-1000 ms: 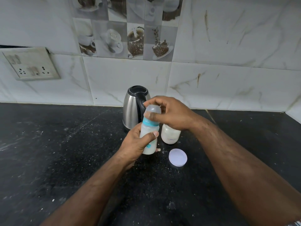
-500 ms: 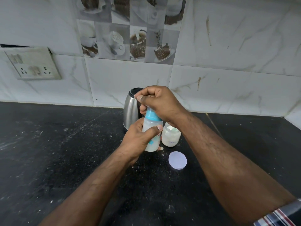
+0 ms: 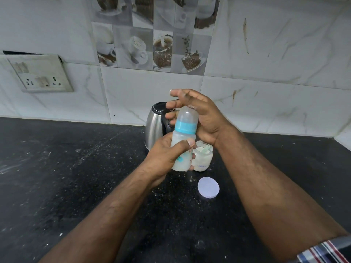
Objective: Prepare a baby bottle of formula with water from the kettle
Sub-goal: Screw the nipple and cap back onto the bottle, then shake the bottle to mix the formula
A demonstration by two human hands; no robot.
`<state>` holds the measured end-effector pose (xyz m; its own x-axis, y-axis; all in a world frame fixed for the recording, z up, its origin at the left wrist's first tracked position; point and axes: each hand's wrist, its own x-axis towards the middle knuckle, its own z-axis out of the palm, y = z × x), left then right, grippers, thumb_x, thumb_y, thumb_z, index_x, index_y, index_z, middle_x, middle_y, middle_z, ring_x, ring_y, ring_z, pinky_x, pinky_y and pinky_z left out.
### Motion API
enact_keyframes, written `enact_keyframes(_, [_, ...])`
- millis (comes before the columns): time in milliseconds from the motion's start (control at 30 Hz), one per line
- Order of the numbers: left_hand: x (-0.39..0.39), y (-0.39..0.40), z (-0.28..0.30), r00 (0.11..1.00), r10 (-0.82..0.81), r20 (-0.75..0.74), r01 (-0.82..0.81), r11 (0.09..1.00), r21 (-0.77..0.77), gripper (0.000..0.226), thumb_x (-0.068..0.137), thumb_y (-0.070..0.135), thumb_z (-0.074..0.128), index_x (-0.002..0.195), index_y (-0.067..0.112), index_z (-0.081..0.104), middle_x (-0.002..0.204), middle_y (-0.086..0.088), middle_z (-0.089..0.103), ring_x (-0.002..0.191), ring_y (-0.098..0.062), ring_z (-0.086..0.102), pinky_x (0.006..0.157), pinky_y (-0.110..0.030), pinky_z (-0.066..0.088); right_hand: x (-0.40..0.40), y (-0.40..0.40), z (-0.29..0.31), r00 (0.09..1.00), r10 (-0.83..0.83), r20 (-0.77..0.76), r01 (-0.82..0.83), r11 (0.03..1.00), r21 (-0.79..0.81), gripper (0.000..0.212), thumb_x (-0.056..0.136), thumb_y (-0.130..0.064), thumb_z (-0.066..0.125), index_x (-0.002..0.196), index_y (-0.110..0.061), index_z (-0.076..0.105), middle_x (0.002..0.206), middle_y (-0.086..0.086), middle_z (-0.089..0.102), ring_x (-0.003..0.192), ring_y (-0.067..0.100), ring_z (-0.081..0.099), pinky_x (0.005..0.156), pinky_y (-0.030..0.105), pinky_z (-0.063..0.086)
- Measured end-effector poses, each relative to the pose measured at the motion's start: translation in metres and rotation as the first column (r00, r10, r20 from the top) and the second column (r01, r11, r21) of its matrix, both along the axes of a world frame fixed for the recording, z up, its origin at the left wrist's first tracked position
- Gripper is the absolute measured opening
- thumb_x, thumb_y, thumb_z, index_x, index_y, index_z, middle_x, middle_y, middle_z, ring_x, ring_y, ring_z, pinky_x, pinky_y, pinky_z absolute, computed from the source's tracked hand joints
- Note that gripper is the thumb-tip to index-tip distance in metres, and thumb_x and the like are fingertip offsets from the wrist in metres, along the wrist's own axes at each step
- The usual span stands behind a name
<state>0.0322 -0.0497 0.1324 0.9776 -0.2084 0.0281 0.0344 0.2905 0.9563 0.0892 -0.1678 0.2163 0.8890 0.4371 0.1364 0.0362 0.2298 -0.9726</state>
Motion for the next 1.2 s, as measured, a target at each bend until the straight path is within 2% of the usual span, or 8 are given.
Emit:
enact_keyframes(267, [0.007,-0.007,-0.005,0.972,0.192,0.138,-0.214,0.963,0.164,0.025,0.09,0.021,0.079,0.11,0.012,0.067,0.085,-0.002,0.076,0.077,-0.015,0.073,0.073,-0.048,0.065,-0.005,0.013,-0.011,0.966,-0.256,0.026,0.257,0.964,-0.064,0.021,0.097,-0.026,0.068,0.09,-0.008,0.065,0.067,0.013,0.064,0.057,0.025,0.063,0.064,0.035,0.058])
enact_keyframes(433, [0.012,-0.001,-0.009,0.966,0.232,0.116,-0.25,0.953,0.174,0.029,0.091,0.026,0.078,0.116,0.018,0.065,0.099,-0.009,0.078,0.095,-0.031,0.076,0.083,-0.057,0.063,-0.005,0.008,-0.035,0.975,-0.204,0.087,0.22,0.935,-0.277,0.047,0.082,-0.061,0.069,0.115,-0.03,0.059,0.108,0.007,0.075,0.099,0.019,0.074,0.089,0.04,0.061])
enact_keyframes(633, [0.012,0.007,-0.025,0.983,0.052,0.174,-0.105,0.944,0.311,0.046,0.085,0.007,0.081,0.124,0.023,0.062,0.109,-0.005,0.076,0.1,-0.019,0.074,0.084,-0.03,0.061,-0.016,-0.018,-0.069,0.972,-0.219,0.088,0.234,0.849,-0.474,0.061,0.069,-0.028,0.092,0.119,-0.027,0.058,0.108,0.001,0.075,0.097,0.017,0.075,0.09,0.049,0.061])
enact_keyframes(767, [0.017,0.023,-0.043,0.997,-0.061,0.037,0.04,0.905,0.423,0.097,0.079,0.053,0.082,0.16,0.032,0.032,0.156,0.009,0.044,0.133,-0.014,0.056,0.109,-0.043,0.051,-0.006,-0.044,-0.06,0.888,-0.389,0.247,0.461,0.751,-0.473,0.064,0.054,-0.043,0.092,0.107,-0.033,0.059,0.102,-0.004,0.075,0.092,0.014,0.074,0.088,0.05,0.06])
enact_keyframes(867, [0.026,0.035,-0.058,0.997,-0.07,0.023,0.037,0.744,0.667,0.084,0.091,0.05,0.072,0.161,0.033,0.028,0.159,0.007,0.038,0.142,-0.02,0.045,0.116,-0.049,0.043,-0.002,-0.053,-0.059,0.817,-0.527,0.235,0.577,0.749,-0.325,0.059,0.062,-0.042,0.091,0.108,-0.037,0.055,0.104,-0.006,0.071,0.095,0.014,0.072,0.089,0.05,0.06])
enact_keyframes(967, [0.031,0.036,-0.074,0.988,-0.147,-0.054,0.126,0.54,0.832,0.096,0.077,0.06,0.076,0.159,0.034,0.032,0.164,0.0,0.037,0.144,-0.019,0.043,0.119,-0.049,0.039,-0.013,-0.045,-0.08,0.903,-0.361,0.233,0.429,0.745,-0.51,0.057,0.068,-0.034,0.093,0.112,-0.032,0.056,0.103,-0.008,0.071,0.093,0.009,0.071,0.09,0.047,0.059])
enact_keyframes(1133, [0.036,0.03,-0.1,0.954,-0.241,-0.18,0.225,0.174,0.959,0.099,0.085,0.047,0.079,0.163,0.028,0.021,0.169,-0.008,0.022,0.151,-0.028,0.032,0.123,-0.043,0.032,-0.005,-0.049,-0.08,0.827,-0.529,0.191,0.563,0.775,-0.288,0.052,0.073,-0.029,0.091,0.113,-0.03,0.057,0.104,-0.002,0.072,0.094,0.017,0.073,0.088,0.049,0.061])
enact_keyframes(1200, [0.037,0.027,-0.107,0.942,-0.258,-0.217,0.243,0.076,0.967,0.102,0.084,0.048,0.079,0.164,0.026,0.018,0.171,-0.009,0.017,0.154,-0.029,0.026,0.125,-0.045,0.029,-0.011,-0.048,-0.087,0.87,-0.452,0.195,0.493,0.791,-0.364,0.053,0.073,-0.028,0.091,0.114,-0.031,0.056,0.104,-0.004,0.072,0.094,0.015,0.072,0.089,0.048,0.06])
